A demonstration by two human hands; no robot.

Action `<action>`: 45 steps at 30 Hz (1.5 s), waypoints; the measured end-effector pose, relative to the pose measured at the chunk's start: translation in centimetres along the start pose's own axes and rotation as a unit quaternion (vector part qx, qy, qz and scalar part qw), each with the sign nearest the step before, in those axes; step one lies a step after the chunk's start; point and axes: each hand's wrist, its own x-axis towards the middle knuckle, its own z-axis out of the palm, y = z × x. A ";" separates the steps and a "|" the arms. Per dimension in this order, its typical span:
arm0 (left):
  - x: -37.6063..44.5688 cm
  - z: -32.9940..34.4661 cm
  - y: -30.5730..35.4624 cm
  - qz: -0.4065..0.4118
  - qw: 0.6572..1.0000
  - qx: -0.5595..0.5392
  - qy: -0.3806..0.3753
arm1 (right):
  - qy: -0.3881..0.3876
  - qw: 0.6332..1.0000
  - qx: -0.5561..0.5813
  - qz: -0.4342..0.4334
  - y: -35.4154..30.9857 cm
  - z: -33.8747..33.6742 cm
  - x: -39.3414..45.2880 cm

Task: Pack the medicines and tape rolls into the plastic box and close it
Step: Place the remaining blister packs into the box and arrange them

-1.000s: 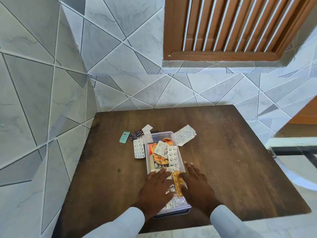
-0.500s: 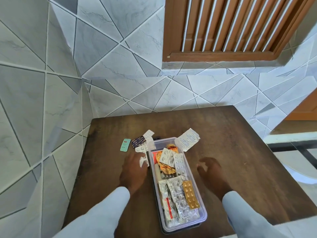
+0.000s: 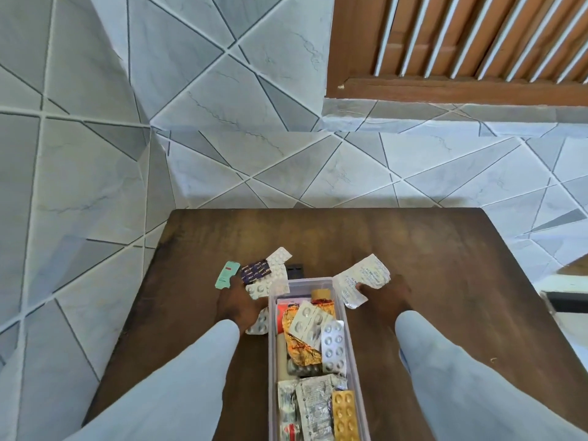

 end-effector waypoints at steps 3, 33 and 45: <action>0.5 0.3 0.9 -0.015 1.000 0.023 0.007 | -0.018 0.997 -0.071 0.023 -0.3 0.9 1.4; -3.6 -6.9 -0.1 0.086 0.948 -0.305 0.032 | -0.044 0.975 0.172 -0.134 -2.6 -3.0 -5.9; -9.5 -5.5 -2.9 0.119 0.941 -0.315 -0.028 | -0.066 0.970 -0.028 -0.232 -3.3 5.9 -14.0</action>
